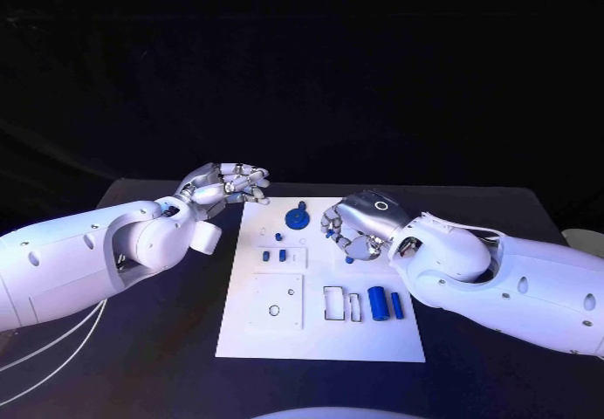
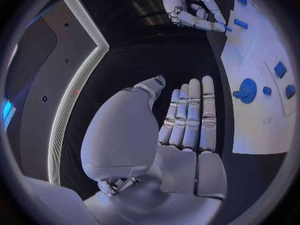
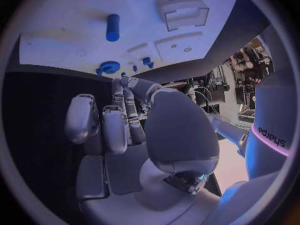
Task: Assemble the parts on the task board
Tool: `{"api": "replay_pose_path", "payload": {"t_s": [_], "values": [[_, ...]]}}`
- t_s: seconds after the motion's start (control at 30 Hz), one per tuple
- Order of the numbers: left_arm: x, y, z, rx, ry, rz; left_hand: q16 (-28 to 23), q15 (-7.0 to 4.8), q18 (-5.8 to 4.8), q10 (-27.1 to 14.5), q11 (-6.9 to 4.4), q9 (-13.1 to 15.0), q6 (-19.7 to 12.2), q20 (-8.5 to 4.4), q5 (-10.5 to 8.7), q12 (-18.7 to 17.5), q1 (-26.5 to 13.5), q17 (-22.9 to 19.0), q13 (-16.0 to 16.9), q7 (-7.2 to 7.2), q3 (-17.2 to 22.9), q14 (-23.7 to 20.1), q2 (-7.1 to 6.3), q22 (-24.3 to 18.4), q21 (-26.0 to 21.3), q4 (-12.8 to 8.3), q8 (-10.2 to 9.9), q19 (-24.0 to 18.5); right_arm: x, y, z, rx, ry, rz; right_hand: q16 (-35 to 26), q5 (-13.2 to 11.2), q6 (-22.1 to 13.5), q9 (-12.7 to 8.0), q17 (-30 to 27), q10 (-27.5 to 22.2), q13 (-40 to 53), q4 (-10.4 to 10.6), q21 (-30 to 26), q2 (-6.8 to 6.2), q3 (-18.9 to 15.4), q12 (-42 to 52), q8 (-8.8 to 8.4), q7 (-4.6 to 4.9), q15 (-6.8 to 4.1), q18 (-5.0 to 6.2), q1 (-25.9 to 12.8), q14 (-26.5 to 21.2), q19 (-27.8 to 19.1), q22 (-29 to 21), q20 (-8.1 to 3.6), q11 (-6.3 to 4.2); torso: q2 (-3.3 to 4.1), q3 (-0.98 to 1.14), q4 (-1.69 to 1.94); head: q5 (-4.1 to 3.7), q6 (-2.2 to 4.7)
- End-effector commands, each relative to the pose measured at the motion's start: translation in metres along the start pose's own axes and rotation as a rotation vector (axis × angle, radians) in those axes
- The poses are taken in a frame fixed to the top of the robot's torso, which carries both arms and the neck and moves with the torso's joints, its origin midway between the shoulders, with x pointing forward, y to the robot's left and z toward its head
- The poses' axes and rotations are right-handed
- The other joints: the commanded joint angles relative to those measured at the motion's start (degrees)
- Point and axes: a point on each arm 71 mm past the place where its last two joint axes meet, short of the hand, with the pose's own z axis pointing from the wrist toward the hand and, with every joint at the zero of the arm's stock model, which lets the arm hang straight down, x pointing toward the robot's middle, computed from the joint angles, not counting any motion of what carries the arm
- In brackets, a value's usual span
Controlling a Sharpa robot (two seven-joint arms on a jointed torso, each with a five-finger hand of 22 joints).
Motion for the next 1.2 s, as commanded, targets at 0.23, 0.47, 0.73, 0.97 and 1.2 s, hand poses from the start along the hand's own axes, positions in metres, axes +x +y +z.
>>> {"api": "replay_pose_path", "payload": {"t_s": [0.23,0.47,0.73,0.97,1.2], "values": [[0.004,0.0,0.003,0.008,0.016,-0.003,0.1,-0.08,0.5,-0.4,0.1,0.0,-0.3,0.45,0.27,0.0,-0.6,-0.1,0.1,0.06,-0.5,-0.5,0.19,-0.1,-0.4,0.1,-0.2,-0.1,0.015,0.034,0.011,-0.088,0.027,0.064,0.0,0.2,0.1,0.1,-0.5,0.2,0.1,0.1,0.3,-0.07,0.0,0.2,0.09,0.3,-0.33,-1.06,-0.6,2.6,0.4,3.4,0.09,-0.77,-0.04,-0.01,-0.01,4.9,-0.8],[0.005,0.0,0.004,0.009,0.014,-0.003,0.2,-0.02,0.53,-0.5,0.15,0.1,-0.4,0.54,0.21,0.1,-0.9,-0.1,0.2,0.11,-0.7,-0.6,0.28,-0.2,-0.6,0.3,-0.2,0.0,0.032,0.049,0.013,-0.114,0.054,0.099,0.0,0.2,0.1,0.1,-0.5,0.2,0.1,0.1,0.3,-0.02,0.0,0.1,0.07,0.3,-0.33,-1.05,-0.7,2.6,0.4,3.4,0.1,-0.76,0.06,-0.01,-0.14,7.24,-1.63],[0.006,0.001,0.005,0.009,0.015,-0.004,0.3,-0.01,0.54,-0.5,0.15,0.1,-0.4,0.56,0.2,0.2,-1.0,-0.1,0.2,0.11,-0.8,-0.7,0.32,-0.3,-0.6,0.3,-0.1,0.0,0.051,0.059,0.011,-0.127,0.081,0.135,0.0,0.2,0.0,0.1,-0.6,0.2,0.1,0.2,0.2,0.04,0.0,0.1,0.03,0.32,-0.32,-1.02,-0.8,2.6,0.4,3.3,0.11,-0.75,0.1,0.04,-0.13,8.39,-2.26],[0.008,0.001,0.007,0.009,0.019,-0.005,0.3,-0.01,0.54,-0.5,0.15,0.1,-0.4,0.56,0.2,0.2,-1.0,-0.1,0.2,0.11,-0.8,-0.7,0.32,-0.3,-0.6,0.3,-0.1,0.0,0.065,0.064,0.011,-0.131,0.104,0.153,0.0,0.1,0.0,0.1,-0.5,0.2,0.1,0.2,0.0,0.07,0.0,0.0,0.01,0.32,-0.31,-0.99,-0.8,2.6,0.3,3.3,0.11,-0.74,0.1,-0.02,-0.11,8.66,-2.52],[0.009,0.002,0.007,0.004,0.018,-0.004,0.3,-0.02,0.55,-0.5,0.13,0.1,-0.4,0.58,0.22,0.3,-1.0,-0.1,0.3,0.08,-0.8,-0.7,0.42,-0.3,-0.7,0.4,-0.1,0.0,0.073,0.066,0.01,-0.129,0.122,0.159,0.0,0.1,0.0,0.1,-0.6,0.1,0.1,0.3,0.0,0.11,0.0,0.0,0.0,0.33,-0.3,-0.99,-0.9,2.5,0.3,3.3,0.12,-0.73,0.1,-0.01,-0.09,8.75,-2.85]]}}
